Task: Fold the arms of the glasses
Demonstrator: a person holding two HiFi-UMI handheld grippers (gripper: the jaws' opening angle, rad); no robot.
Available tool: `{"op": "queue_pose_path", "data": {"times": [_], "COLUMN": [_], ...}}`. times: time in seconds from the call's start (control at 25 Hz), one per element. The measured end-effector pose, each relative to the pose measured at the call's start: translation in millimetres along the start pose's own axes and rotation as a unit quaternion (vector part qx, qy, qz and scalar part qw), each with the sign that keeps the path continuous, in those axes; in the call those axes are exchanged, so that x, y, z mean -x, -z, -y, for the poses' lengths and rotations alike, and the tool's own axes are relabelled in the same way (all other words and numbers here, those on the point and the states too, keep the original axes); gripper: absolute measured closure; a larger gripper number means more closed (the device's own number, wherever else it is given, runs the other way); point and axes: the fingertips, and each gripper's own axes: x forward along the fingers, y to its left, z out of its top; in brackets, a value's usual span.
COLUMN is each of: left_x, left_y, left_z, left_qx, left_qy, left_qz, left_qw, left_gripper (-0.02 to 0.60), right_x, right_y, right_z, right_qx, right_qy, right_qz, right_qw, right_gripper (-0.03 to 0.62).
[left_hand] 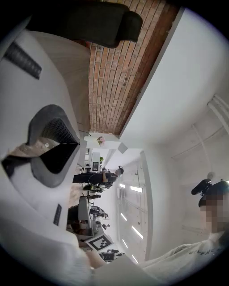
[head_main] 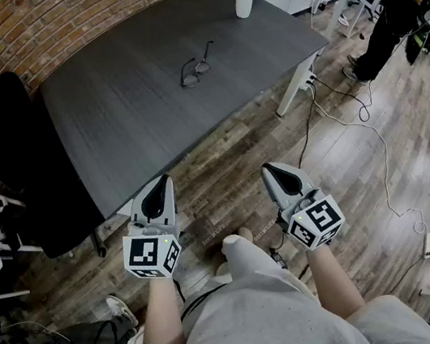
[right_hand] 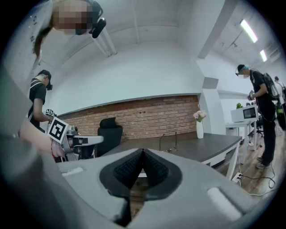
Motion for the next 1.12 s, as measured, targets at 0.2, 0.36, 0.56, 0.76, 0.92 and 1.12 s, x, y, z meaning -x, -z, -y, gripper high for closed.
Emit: {"op": "queue_pose_path", "data": {"times": [0.2,0.36,0.56,0.76,0.92,1.12], "left_x": [2,3,-7,-22,-45,-82], "left_y": [3,4,4,0,1,17], "left_z": [2,4,3,-6,-19,-19], "left_qx": [-0.004,-0.006,-0.010,-0.016,-0.005,-0.003], "left_qy": [0.003,0.006,0.008,0.003,-0.001,0.005], "left_qz": [0.000,0.001,0.003,0.006,0.006,-0.014], "left_qw": [1.0000,1.0000,0.9999,0.9999,1.0000,0.9999], "left_gripper": [0.583,0.583,0.583,0.583,0.583,0.583], "right_x": [1,2,-8,-31,-57,-82], "right_y": [3,3,2,0,-7,1], "right_z": [-5,-10,1,17,31,62], "right_qx": [0.006,0.015,0.021,0.016,0.022,0.016], "right_qy": [-0.004,-0.006,0.004,0.001,-0.008,-0.015], "right_qz": [0.000,-0.004,0.001,0.003,0.000,-0.016], "right_qw": [1.000,1.000,1.000,1.000,1.000,1.000], "right_gripper": [0.594,0.594,0.594,0.522,0.468,0.457]}}
